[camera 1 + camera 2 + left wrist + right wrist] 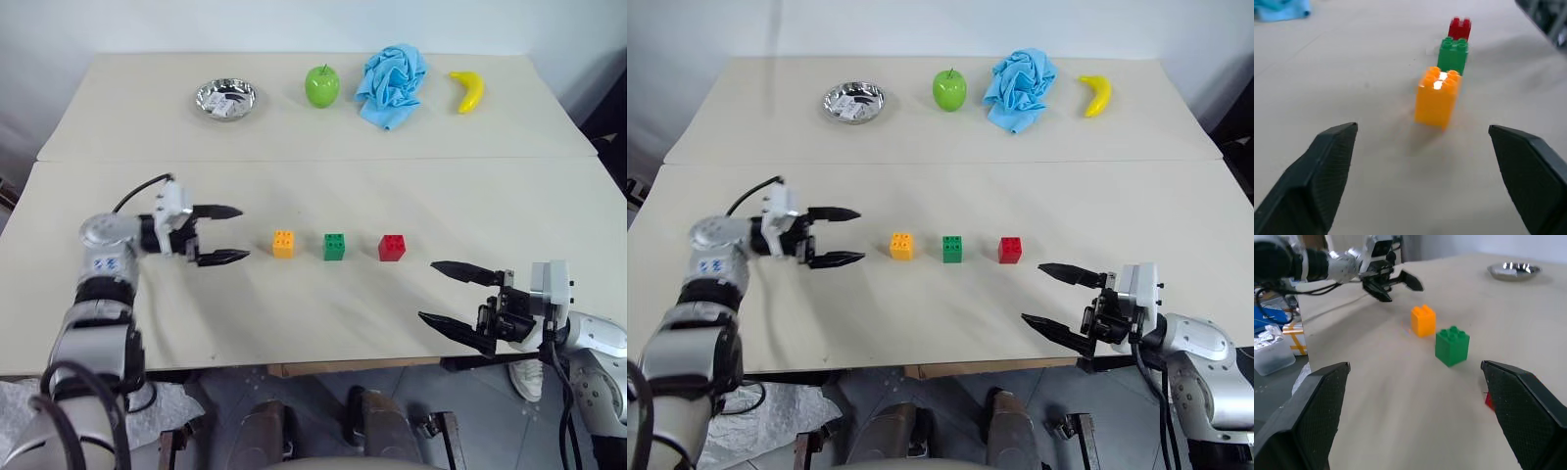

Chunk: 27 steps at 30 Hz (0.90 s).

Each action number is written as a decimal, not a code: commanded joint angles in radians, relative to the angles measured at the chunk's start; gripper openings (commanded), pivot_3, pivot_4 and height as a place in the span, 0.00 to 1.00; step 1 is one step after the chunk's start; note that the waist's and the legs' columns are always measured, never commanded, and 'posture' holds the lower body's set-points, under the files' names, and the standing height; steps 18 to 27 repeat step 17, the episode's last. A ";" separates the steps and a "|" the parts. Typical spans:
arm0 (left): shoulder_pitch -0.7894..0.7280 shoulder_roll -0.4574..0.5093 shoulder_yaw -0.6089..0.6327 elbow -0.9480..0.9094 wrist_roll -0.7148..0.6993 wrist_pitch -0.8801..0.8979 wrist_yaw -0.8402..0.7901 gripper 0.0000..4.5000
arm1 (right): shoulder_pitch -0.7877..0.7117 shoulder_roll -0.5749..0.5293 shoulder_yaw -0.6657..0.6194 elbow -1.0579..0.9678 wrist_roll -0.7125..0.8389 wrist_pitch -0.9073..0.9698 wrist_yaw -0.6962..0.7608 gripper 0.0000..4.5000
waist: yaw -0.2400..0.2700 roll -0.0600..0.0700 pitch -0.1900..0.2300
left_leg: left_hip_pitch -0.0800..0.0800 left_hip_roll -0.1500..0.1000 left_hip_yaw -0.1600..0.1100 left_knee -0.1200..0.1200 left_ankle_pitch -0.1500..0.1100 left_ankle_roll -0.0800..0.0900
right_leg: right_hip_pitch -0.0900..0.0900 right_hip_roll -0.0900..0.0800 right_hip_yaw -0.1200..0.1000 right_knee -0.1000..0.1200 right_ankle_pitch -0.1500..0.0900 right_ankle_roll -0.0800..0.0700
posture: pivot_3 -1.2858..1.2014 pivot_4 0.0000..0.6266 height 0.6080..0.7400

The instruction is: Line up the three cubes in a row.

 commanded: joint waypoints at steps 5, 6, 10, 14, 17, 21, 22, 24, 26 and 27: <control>0.358 0.028 0.112 -0.509 -0.096 0.139 0.227 0.99 | -0.162 0.009 -0.004 0.183 0.007 -0.098 0.152 1.00 | 0.008 0.000 0.000 | 0.001 -0.001 -0.003 0.001 0.000 0.000 | 0.002 -0.003 -0.001 0.001 0.000 0.000 | 0.52 0.24 1.00; 0.391 0.030 0.113 -0.550 -0.101 0.151 0.246 0.99 | -0.188 0.008 0.001 0.216 0.002 -0.103 0.169 1.00 | 0.011 0.000 0.000 | 0.001 -0.002 -0.004 0.001 0.000 0.001 | 0.002 -0.004 -0.001 0.001 0.000 0.000 | 0.52 0.24 1.00; 0.450 0.018 0.115 -0.653 -0.114 0.149 0.308 0.99 | -0.270 -0.002 0.024 0.338 -0.029 -0.133 0.241 1.00 | 0.013 0.000 0.000 | 0.001 -0.003 -0.003 0.001 0.000 0.001 | 0.002 -0.005 -0.001 0.001 0.000 0.000 | 0.52 0.24 1.00; 0.438 0.012 0.089 -0.650 -0.107 0.150 0.337 0.99 | -0.303 -0.006 0.036 0.392 -0.047 -0.125 0.275 1.00 | 0.014 0.001 0.000 | 0.001 -0.003 -0.003 0.001 0.000 0.001 | 0.002 -0.005 -0.001 0.001 0.000 0.000 | 0.52 0.24 1.00; 0.431 0.006 0.076 -0.648 -0.096 0.114 0.355 0.99 | -0.314 -0.024 0.041 0.419 -0.062 -0.107 0.283 1.00 | 0.011 0.001 0.000 | 0.001 -0.003 -0.003 0.000 0.000 0.001 | 0.002 -0.005 -0.001 0.001 0.000 0.000 | 0.52 0.24 1.00; 0.431 0.006 0.076 -0.648 -0.096 0.114 0.355 0.99 | -0.314 -0.024 0.041 0.419 -0.062 -0.107 0.283 1.00 | 0.011 0.001 0.000 | 0.001 -0.003 -0.003 0.000 0.000 0.001 | 0.002 -0.005 -0.001 0.001 0.000 0.000 | 0.52 0.24 1.00; 0.431 0.006 0.076 -0.648 -0.096 0.114 0.355 0.99 | -0.314 -0.024 0.041 0.419 -0.062 -0.107 0.283 1.00 | 0.011 0.001 0.000 | 0.001 -0.003 -0.003 0.000 0.000 0.001 | 0.002 -0.005 -0.001 0.001 0.000 0.000 | 0.52 0.24 1.00; 0.431 0.006 0.076 -0.648 -0.096 0.114 0.355 0.99 | -0.314 -0.024 0.041 0.419 -0.062 -0.107 0.283 1.00 | 0.011 0.001 0.000 | 0.001 -0.003 -0.003 0.000 0.000 0.001 | 0.002 -0.005 -0.001 0.001 0.000 0.000 | 0.52 0.24 1.00; 0.431 0.006 0.076 -0.648 -0.096 0.114 0.355 0.99 | -0.314 -0.024 0.041 0.419 -0.062 -0.107 0.283 1.00 | 0.011 0.001 0.000 | 0.001 -0.003 -0.003 0.000 0.000 0.001 | 0.002 -0.005 -0.001 0.001 0.000 0.000 | 0.52 0.24 1.00; 0.431 0.006 0.076 -0.648 -0.096 0.114 0.355 0.99 | -0.314 -0.024 0.041 0.419 -0.062 -0.107 0.283 1.00 | 0.011 0.001 0.000 | 0.001 -0.003 -0.003 0.000 0.000 0.001 | 0.002 -0.005 -0.001 0.001 0.000 0.000 | 0.52 0.24 1.00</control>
